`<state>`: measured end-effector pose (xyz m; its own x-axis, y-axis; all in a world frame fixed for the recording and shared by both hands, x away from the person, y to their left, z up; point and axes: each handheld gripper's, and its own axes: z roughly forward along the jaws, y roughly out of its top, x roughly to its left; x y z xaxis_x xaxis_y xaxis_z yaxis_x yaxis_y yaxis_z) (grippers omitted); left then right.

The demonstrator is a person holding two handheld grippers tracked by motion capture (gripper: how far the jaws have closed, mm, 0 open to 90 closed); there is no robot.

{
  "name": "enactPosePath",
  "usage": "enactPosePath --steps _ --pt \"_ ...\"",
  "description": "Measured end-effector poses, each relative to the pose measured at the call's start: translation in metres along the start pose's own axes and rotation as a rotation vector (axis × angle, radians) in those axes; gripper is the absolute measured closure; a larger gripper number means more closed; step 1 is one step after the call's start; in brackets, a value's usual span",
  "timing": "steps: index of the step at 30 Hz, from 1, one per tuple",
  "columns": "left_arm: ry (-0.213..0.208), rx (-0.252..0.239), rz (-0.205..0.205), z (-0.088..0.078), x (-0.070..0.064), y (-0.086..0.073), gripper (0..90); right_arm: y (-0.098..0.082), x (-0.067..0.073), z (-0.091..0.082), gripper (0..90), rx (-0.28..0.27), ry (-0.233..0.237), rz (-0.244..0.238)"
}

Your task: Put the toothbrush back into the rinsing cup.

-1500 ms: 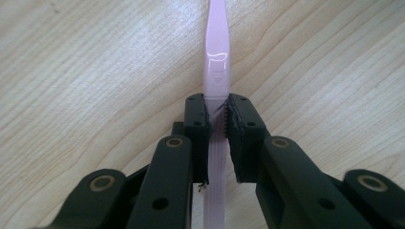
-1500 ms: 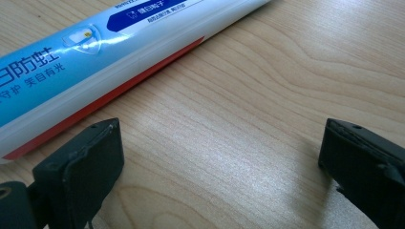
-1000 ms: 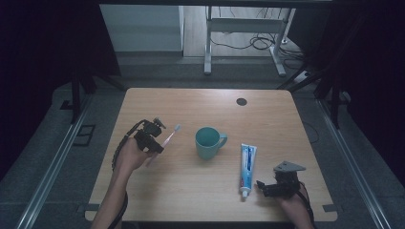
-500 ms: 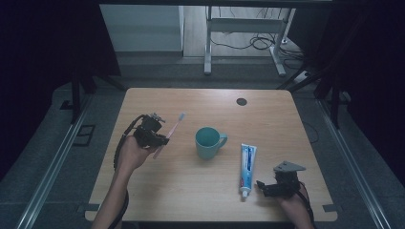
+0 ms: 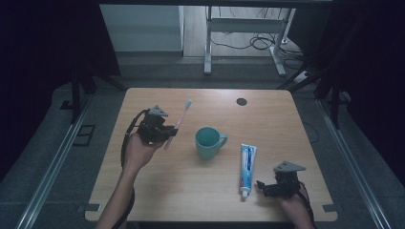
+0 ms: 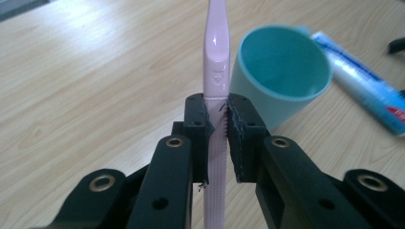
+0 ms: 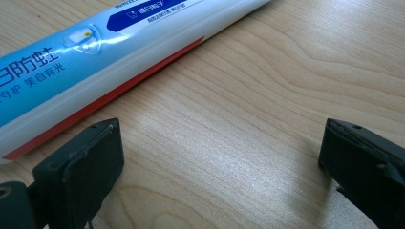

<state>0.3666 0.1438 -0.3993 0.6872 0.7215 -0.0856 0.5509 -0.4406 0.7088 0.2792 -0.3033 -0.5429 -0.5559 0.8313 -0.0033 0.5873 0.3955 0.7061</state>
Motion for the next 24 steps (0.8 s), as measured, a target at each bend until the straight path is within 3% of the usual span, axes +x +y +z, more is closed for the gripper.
enactPosePath --steps 12,24 --pt "-0.037 -0.086 0.008 0.004 -0.013 0.012 79.1 0.0 0.0 0.0 1.4 0.0 0.0 0.0" --pt "-0.081 -0.173 -0.019 0.016 -0.022 0.026 79.1 0.0 0.0 0.0 1.4 0.0 0.0 0.0"
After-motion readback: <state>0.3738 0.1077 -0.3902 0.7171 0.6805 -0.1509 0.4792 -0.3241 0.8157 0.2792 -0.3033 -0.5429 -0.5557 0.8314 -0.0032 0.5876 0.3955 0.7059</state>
